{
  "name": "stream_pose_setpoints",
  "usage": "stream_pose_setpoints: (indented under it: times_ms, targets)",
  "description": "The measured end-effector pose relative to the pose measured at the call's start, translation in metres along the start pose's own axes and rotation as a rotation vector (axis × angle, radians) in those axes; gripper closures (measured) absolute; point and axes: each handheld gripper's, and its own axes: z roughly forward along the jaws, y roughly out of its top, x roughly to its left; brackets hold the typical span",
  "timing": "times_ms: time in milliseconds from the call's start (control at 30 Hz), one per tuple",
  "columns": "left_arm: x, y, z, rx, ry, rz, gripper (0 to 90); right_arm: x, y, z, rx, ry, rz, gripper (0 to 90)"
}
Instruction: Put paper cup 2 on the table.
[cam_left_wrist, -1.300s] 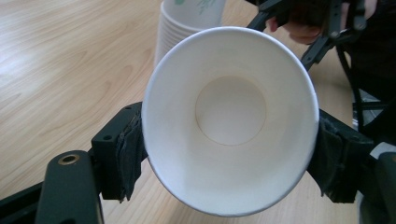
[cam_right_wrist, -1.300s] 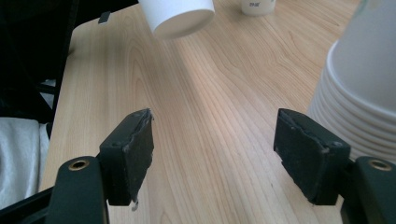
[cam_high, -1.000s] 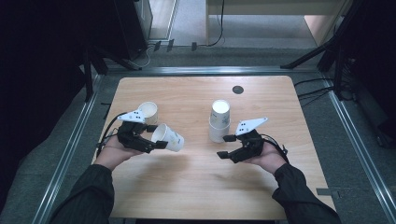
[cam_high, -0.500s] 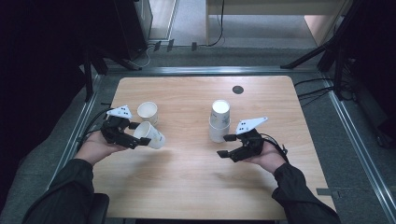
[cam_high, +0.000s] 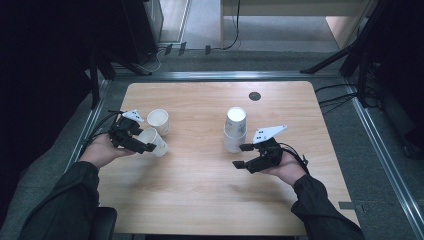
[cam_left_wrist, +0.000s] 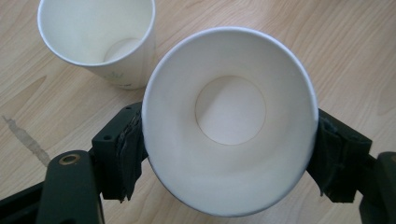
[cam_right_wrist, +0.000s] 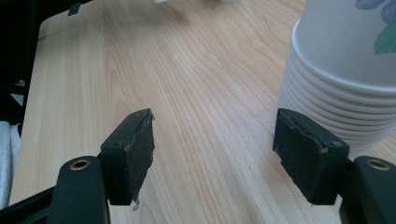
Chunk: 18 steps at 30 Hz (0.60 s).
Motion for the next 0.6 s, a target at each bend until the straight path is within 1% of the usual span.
stream_pose_setpoints:
  times_ms: [100,167,300,367,467,600]
  targets:
    - [0.002,0.001,0.006,0.041,0.034,0.015,22.6,0.0,0.0,0.0,0.001,0.001,0.001,29.8]
    - [0.003,0.001,0.009,0.061,0.041,0.018,22.7,0.0,0.0,0.0,0.001,0.0,0.002,29.8]
    - [0.007,0.002,0.013,0.066,0.054,0.007,22.6,0.0,0.0,0.0,0.001,0.001,0.002,29.8]
    - [0.008,0.003,0.015,0.077,0.062,0.017,22.6,0.0,0.0,0.0,-0.001,0.002,0.004,29.8]
    - [0.008,0.002,0.018,0.088,0.069,0.021,22.5,0.0,0.0,0.0,0.0,0.003,0.005,29.9]
    - [0.007,0.002,0.021,0.101,0.071,0.03,22.2,0.0,0.0,0.0,-0.004,0.003,0.003,29.9]
